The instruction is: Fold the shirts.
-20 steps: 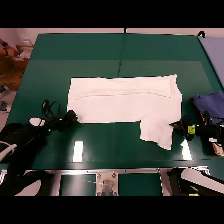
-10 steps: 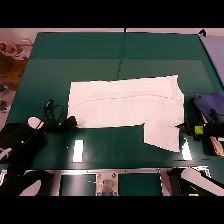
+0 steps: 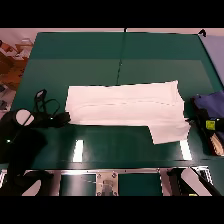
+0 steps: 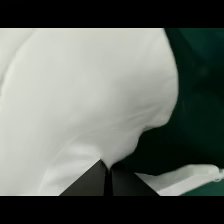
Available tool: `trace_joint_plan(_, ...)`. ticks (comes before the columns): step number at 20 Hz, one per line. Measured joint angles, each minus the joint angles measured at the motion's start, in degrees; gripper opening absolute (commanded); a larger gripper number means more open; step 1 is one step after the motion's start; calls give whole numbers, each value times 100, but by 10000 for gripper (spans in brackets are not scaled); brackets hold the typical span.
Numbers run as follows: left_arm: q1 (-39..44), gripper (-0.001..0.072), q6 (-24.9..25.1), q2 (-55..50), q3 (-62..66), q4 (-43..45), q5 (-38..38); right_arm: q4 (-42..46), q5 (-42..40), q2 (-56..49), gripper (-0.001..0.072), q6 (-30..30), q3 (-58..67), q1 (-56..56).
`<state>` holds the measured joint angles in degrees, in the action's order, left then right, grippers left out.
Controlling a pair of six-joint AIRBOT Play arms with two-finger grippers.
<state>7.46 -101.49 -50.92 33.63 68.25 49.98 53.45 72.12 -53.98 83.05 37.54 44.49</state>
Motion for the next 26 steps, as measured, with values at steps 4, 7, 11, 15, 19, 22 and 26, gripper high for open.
trace_joint_plan(4,-2,22,-2,-431,824,221,129,-385,-269,-254,18,37,745,-481)
trace_joint_plan(7,-2,22,66,-1176,1663,282,170,-643,-514,-905,18,44,1464,-828)
trace_joint_plan(11,-2,24,181,-2623,3021,302,109,-896,-911,-2098,19,52,2317,-1255)
trace_joint_plan(15,-2,720,286,-4035,4140,114,59,-1095,-1451,-3438,264,44,3034,-1596)
trace_joint_plan(19,-136,702,304,-4568,4907,90,-61,-1322,-1615,-4354,374,-363,3856,-1668)
trace_joint_plan(22,-463,702,302,-4688,5608,127,468,-1294,-1117,-4607,518,-848,4489,-1377)
trace_joint_plan(26,-850,702,278,-4743,6343,168,1462,-782,-345,-4822,611,-1187,5049,-890)
